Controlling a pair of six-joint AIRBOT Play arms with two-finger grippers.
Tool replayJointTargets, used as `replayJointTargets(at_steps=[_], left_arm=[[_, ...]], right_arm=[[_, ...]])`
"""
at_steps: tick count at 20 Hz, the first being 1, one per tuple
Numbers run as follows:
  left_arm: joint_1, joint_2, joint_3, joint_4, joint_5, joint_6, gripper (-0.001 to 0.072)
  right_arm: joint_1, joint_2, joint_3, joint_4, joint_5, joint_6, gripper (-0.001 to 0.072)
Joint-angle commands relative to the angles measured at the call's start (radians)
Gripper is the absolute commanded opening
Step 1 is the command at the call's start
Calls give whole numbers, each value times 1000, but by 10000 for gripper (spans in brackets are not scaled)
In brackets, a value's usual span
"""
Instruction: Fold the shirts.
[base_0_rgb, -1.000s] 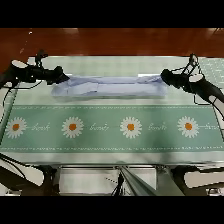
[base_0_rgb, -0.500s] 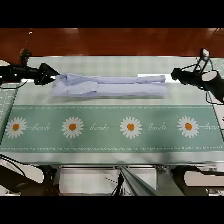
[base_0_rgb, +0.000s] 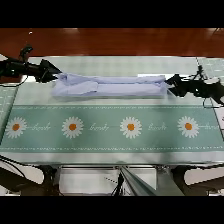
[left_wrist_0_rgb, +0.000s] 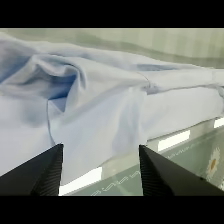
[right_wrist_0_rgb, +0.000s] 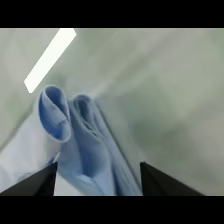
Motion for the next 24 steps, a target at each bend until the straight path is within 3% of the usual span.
replayJointTargets(at_steps=[1, 3, 4, 5, 6, 7, 11, 12, 14, 16, 17, 18, 19, 24], left_arm=[[-48, 2, 2, -1, -12, -1, 570], [-72, 2, 2, 0, -11, 0, 570], [-83, 2, 2, 0, -11, 0, 570], [-92, 2, 2, 0, -11, 0, 570], [-98, 2, 2, -1, -12, 0, 570], [-104, 2, 2, -1, -12, 0, 570], [-107, 6, 2, -27, -31, -1, 566], [-108, 14, 2, -27, -31, -1, 513], [-116, 44, 2, -27, -29, -1, 496], [-136, 91, 2, -27, -29, 0, 375], [-151, 117, 2, -27, -27, 4, 292], [-171, 141, 2, -34, -27, 43, 107], [-199, 162, 2, -39, -23, 74, 26], [-398, 156, -3, -41, 68, 77, 16]], right_arm=[[81, -58, -1, 346, -135, -150, 588], [127, -58, -1, 443, -232, -195, 580], [144, -58, -1, 459, -267, -201, 541], [153, -58, -1, 457, -285, -208, 398], [155, -58, -1, 458, -288, -230, 169], [154, -55, -1, 457, -282, -241, 28], [153, 30, -1, 438, -237, -350, 15], [153, 67, -1, 409, -214, -351, 15], [154, 149, -1, 331, -163, -348, 15], [163, 238, -1, 237, -117, -307, 15], [173, 286, -1, 187, -105, -267, 15], [186, 332, -1, 132, -103, -225, 15], [206, 383, -1, 59, -102, -171, 15], [328, 629, -1, -471, -56, 301, 14]])
